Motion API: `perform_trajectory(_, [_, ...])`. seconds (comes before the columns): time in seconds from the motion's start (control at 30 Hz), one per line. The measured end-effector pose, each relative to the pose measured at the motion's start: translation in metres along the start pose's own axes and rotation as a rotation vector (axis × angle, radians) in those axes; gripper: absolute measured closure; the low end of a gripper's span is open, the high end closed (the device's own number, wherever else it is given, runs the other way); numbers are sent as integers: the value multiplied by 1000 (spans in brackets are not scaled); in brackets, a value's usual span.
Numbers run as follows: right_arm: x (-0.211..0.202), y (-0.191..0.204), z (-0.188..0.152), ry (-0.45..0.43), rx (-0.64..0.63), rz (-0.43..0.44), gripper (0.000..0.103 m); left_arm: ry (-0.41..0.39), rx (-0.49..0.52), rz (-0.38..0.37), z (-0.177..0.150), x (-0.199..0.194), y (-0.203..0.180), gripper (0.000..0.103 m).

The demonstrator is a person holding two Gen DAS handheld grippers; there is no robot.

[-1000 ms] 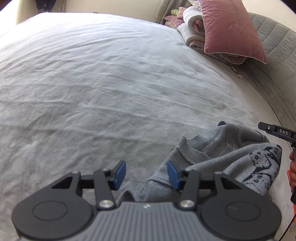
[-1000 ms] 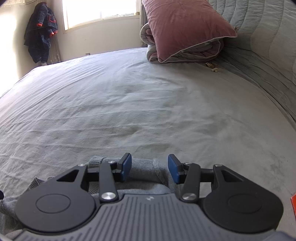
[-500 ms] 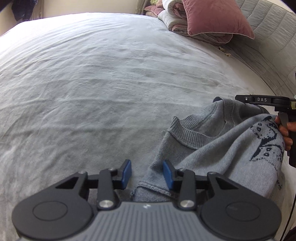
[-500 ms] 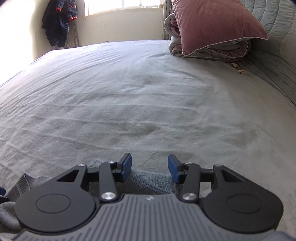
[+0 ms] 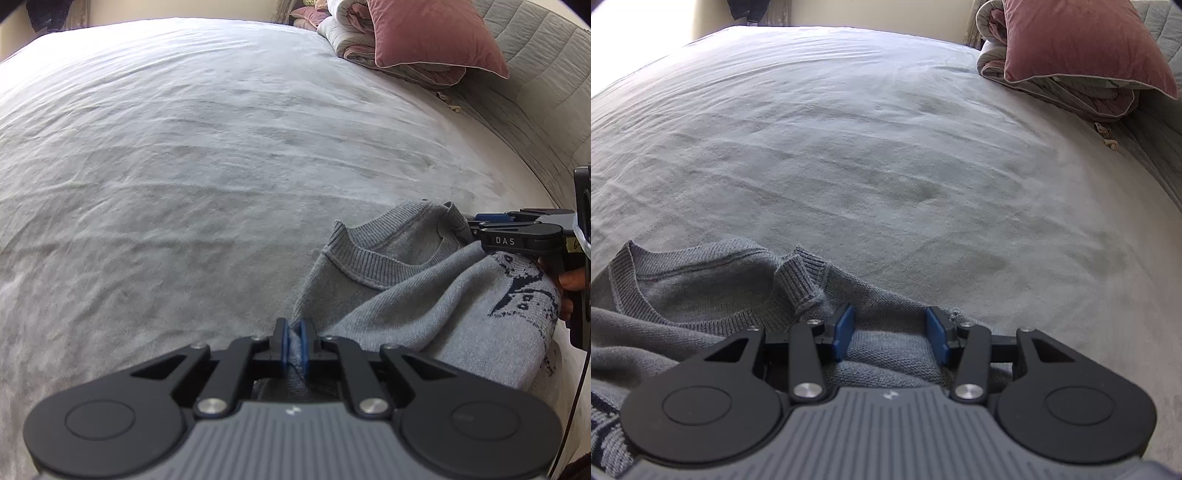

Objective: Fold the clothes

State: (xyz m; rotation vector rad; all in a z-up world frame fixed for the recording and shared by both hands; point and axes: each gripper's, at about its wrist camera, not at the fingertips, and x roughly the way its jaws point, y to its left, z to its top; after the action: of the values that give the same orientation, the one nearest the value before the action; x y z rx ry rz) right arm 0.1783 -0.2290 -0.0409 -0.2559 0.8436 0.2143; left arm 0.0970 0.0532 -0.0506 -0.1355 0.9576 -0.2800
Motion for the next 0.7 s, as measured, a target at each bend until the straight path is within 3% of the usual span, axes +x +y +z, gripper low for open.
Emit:
perform_trajectory(0.2, [7,10,0,-37,-67,-41,53,-9,-27,20,-1,1,-1,97])
perform_trajectory(0.27, [6,10,-1,-36,-59,-9,73,-15,-28,26,-1,1,-2,98])
perform_trajectory(0.37, [3,22,-3,-39,-99,-10,91,-21,-35,32,-1,2,-3,99])
perform_trajectory(0.5, [-1,30,-5,-48,-99,-40,96,-27,-52,31,1,0,-2,97])
perform_trajectory(0.7, [-5,26,-4,-58,-72,-38,92,-54,-71,30,3,2,-5,72])
